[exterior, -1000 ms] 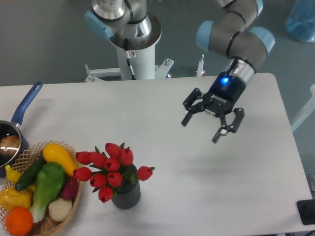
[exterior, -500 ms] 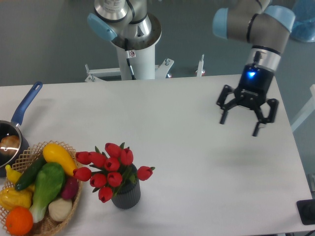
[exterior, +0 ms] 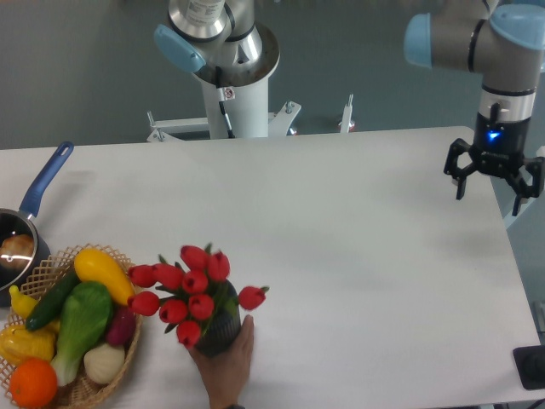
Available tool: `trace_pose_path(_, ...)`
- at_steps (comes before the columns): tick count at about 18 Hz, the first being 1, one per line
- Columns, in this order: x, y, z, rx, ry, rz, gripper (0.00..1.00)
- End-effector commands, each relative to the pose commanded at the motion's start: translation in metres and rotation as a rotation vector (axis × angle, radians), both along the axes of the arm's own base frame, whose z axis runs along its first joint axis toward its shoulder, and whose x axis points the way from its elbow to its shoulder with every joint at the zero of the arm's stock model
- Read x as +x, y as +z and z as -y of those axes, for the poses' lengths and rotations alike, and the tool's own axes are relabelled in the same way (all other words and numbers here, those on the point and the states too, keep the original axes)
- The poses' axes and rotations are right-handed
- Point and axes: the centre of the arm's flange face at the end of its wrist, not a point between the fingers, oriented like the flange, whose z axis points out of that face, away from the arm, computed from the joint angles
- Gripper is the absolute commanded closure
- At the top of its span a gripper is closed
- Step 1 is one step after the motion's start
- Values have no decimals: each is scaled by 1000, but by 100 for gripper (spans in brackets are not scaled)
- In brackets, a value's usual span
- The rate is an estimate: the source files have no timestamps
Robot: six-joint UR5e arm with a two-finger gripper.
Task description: Insert the flowers into the vase
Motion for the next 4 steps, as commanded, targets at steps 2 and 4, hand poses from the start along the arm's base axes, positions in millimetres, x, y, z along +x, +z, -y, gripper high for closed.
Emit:
trace_pose_path(2, 2, -5, -13, -97, -6, -15, 0)
trace_pose_path(4, 8, -5, -25, -130, -20, -21, 0)
